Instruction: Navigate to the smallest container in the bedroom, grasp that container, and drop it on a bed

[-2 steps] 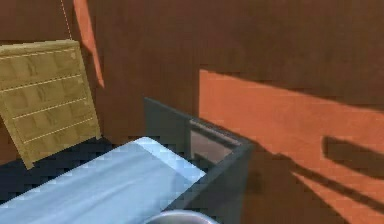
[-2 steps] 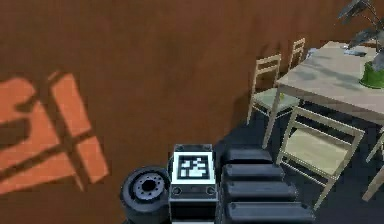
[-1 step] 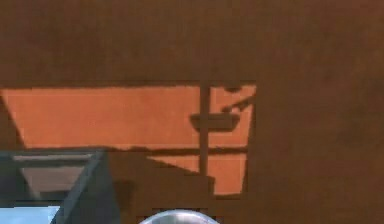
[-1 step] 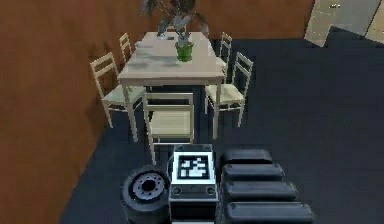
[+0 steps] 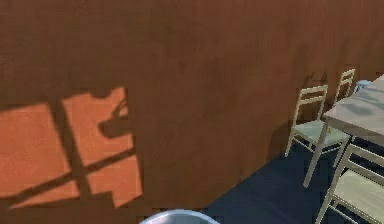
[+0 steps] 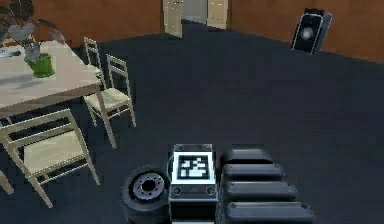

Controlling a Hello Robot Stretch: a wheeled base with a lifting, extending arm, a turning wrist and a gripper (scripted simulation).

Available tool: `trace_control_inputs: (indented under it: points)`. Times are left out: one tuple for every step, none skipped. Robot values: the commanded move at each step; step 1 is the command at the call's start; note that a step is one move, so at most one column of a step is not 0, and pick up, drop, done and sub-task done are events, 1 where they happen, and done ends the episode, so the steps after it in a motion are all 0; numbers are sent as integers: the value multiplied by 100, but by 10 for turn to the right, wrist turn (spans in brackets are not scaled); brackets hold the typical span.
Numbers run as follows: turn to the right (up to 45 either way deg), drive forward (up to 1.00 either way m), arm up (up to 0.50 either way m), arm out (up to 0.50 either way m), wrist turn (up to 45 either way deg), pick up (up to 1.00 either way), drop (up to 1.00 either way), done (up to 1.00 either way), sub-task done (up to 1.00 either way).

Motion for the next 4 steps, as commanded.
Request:
trace_control_inputs:
  points:
    - [30, 0, 0, 0, 0, 0, 0, 0, 0]
    - [-450, 0, 0, 0, 0, 0, 0, 0, 0]
    - [-450, 0, 0, 0, 0, 0, 0, 0, 0]
    - [-210, 0, 0, 0, 0, 0, 0, 0, 0]
